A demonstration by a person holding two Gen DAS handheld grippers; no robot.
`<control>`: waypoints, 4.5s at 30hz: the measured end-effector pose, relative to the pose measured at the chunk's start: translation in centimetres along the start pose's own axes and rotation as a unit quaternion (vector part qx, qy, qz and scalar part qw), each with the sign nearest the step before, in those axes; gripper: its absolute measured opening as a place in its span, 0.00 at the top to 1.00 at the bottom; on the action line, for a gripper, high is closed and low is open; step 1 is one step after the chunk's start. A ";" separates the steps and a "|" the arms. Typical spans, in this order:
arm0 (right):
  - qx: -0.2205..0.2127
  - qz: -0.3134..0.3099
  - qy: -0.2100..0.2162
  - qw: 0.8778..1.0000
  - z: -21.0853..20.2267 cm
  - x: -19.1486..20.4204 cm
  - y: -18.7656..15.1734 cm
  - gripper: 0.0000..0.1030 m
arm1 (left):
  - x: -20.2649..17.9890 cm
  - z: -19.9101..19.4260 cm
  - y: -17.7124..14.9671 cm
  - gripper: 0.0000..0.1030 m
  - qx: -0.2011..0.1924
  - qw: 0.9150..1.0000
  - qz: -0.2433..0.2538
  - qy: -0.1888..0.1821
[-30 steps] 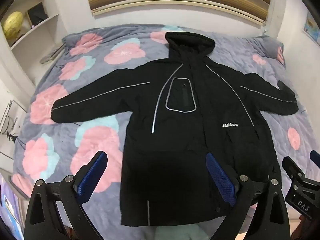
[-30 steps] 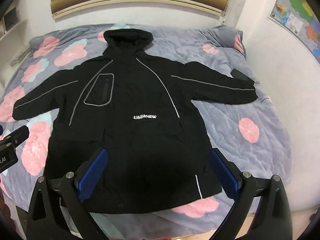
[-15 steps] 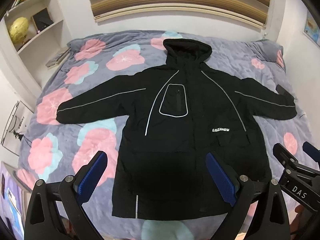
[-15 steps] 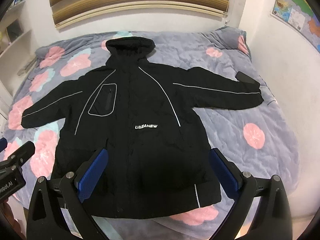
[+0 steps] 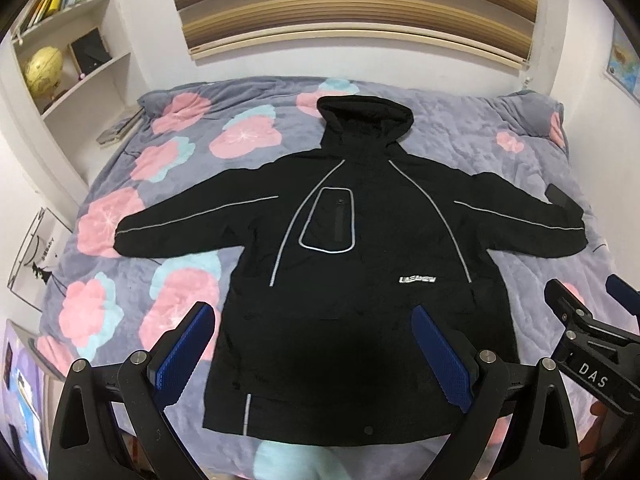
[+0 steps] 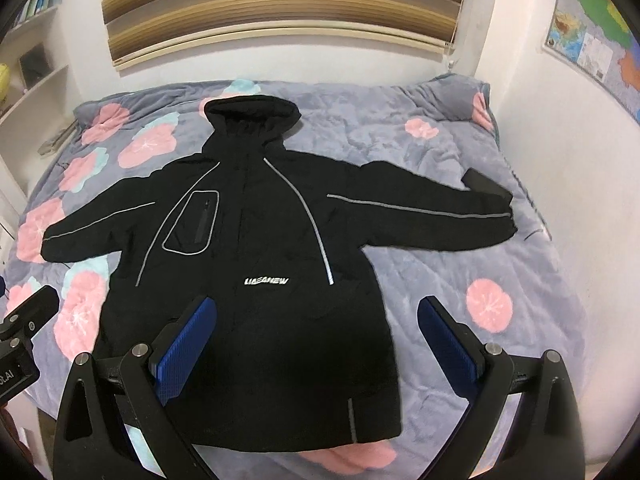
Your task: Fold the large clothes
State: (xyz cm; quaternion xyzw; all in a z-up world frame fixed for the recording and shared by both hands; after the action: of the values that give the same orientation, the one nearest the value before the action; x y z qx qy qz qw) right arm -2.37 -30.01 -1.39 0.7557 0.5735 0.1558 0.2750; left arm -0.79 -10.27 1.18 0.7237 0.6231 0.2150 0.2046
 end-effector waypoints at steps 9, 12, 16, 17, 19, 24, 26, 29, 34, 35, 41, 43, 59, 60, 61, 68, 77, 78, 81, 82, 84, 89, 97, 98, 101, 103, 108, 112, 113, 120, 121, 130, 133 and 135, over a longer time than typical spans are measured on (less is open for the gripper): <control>-0.006 -0.008 0.010 1.000 0.5 -0.8 0.2 0.02 | -2.3 0.4 0.2 0.04 0.010 1.000 0.017 0.004; 0.001 0.001 0.023 1.000 1.0 -0.5 0.2 0.02 | -2.1 0.5 0.5 0.04 0.010 1.000 0.022 0.002; -0.001 0.013 0.024 1.000 1.2 0.4 0.8 0.02 | -1.5 0.7 1.3 0.04 0.002 0.999 0.034 -0.003; -0.002 0.017 0.022 1.000 1.1 0.6 1.0 0.02 | -1.4 0.7 1.5 0.04 0.001 0.999 0.035 -0.007; -0.004 0.023 0.020 1.000 1.1 1.0 1.3 0.02 | -0.7 1.1 1.7 0.04 0.004 0.999 0.034 -0.017; 0.000 0.025 0.010 1.000 1.1 2.8 1.8 0.02 | 1.0 2.9 2.7 0.04 0.021 0.998 0.026 -0.045; 0.003 0.023 0.007 1.000 1.2 3.5 1.9 0.02 | 1.5 3.5 3.2 0.04 0.019 0.998 0.026 -0.047; 0.003 0.019 -0.001 1.000 1.4 4.5 2.3 0.02 | 2.3 4.5 3.8 0.04 0.016 0.998 0.025 -0.050; 0.012 0.016 -0.006 1.000 2.6 6.0 2.9 0.02 | 4.8 7.1 4.9 0.04 0.026 0.998 0.008 -0.053; 0.014 0.017 -0.006 1.000 2.9 6.3 3.1 0.02 | 6.0 7.9 5.3 0.04 0.029 0.998 0.000 -0.048; 0.023 0.008 -0.006 1.000 5.0 8.5 4.4 0.02 | 15.5 13.2 6.6 0.04 0.041 0.995 -0.092 -0.010; 0.030 -0.001 -0.008 1.000 6.2 9.5 4.8 0.02 | 18.7 14.8 6.9 0.04 0.045 0.992 -0.121 0.013; 0.102 -0.074 0.013 0.992 15.0 18.5 6.2 0.02 | 45.6 25.8 4.7 0.04 0.014 0.939 -0.333 0.082; 0.108 -0.076 0.012 0.991 15.4 18.8 6.1 0.02 | 47.9 26.8 4.1 0.04 0.010 0.929 -0.363 0.067; 0.113 -0.078 0.011 0.990 15.8 19.0 6.0 0.02 | 49.7 27.7 3.6 0.04 0.007 0.922 -0.384 0.055; 0.142 -0.095 0.000 0.985 17.9 20.6 5.0 0.02 | 56.8 34.9 1.6 0.04 0.038 0.898 -0.436 0.052; 0.170 -0.109 -0.005 0.979 19.1 22.5 3.8 0.02 | 58.2 41.9 0.4 0.04 0.083 0.895 -0.437 0.035; 0.168 -0.111 -0.007 0.979 19.1 22.6 3.8 0.02 | 58.3 42.1 0.5 0.06 0.083 0.895 -0.437 0.034; 0.164 -0.112 -0.013 0.980 19.0 22.9 4.0 0.02 | 57.9 42.8 1.3 0.37 0.081 0.897 -0.433 0.018; 0.164 -0.109 -0.013 0.980 19.0 22.8 4.0 0.02 | 57.6 42.7 1.8 0.43 0.080 0.901 -0.426 0.014; 0.163 -0.101 -0.014 0.981 19.0 22.6 4.0 0.02 | 56.6 42.1 3.1 0.66 0.076 0.916 -0.392 0.036; 0.152 -0.068 -0.025 0.986 18.0 20.5 4.2 0.02 | 54.9 39.8 5.9 0.83 0.057 0.934 -0.350 0.051; 0.147 0.009 -0.033 0.989 16.7 14.9 3.8 0.02 | 48.3 31.1 10.5 0.85 -0.005 0.963 -0.266 0.038; 0.143 0.014 -0.033 0.989 16.4 14.4 3.8 0.02 | 46.8 30.0 11.3 0.85 -0.013 0.967 -0.254 0.029; 0.127 0.021 -0.038 0.991 15.3 12.9 4.0 0.02 | 41.9 27.2 13.5 0.85 -0.033 0.977 -0.210 0.009; 0.119 0.028 -0.041 0.992 14.7 11.8 3.9 0.02 | 38.1 25.6 14.9 0.85 -0.046 0.983 -0.176 -0.010; 0.104 0.062 -0.039 0.992 13.4 8.4 3.6 0.02 | 26.5 23.1 18.1 0.85 -0.060 0.992 -0.078 -0.074; 0.100 0.085 -0.044 0.990 13.3 5.7 3.0 0.02 | 16.0 23.6 19.0 0.85 -0.058 0.989 -0.001 -0.132; 0.103 0.092 -0.043 0.989 13.5 4.9 2.7 0.02 | 13.8 23.8 18.9 0.85 -0.055 0.988 0.015 -0.144; 0.121 0.117 -0.038 0.985 15.8 1.5 1.8 0.02 | -0.6 28.9 17.5 0.86 -0.010 0.975 0.088 -0.204; 0.124 0.115 -0.040 0.985 16.2 1.2 1.8 0.02 | -1.7 30.1 17.2 0.86 0.002 0.973 0.091 -0.210; 0.161 0.079 -0.038 0.983 22.3 0.6 2.6 0.02 | -5.8 39.9 12.5 0.80 0.150 0.941 0.079 -0.293; 0.158 0.058 -0.033 0.985 24.2 1.3 3.7 0.02 | -5.2 38.3 12.6 0.65 0.152 0.933 0.074 -0.317; 0.152 0.050 -0.021 0.987 25.3 1.7 4.6 0.02 | -4.0 36.2 13.0 0.34 0.153 0.912 0.040 -0.377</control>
State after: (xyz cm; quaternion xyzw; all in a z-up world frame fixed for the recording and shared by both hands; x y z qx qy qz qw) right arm 15.70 -35.24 -19.02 0.8196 0.5460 0.0645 0.1611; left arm 29.71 -17.08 -21.51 0.7975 0.4955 -0.1642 0.3025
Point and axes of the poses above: each gripper's, at about its wrist camera, not at the fingertips, and z roughly the way its jaws point, x to its left, y to its top, the point moved 3 cm from there along z, roughly the way its jaws point, and after that the axes turned 1 degree about -y, right-handed, at the moved point
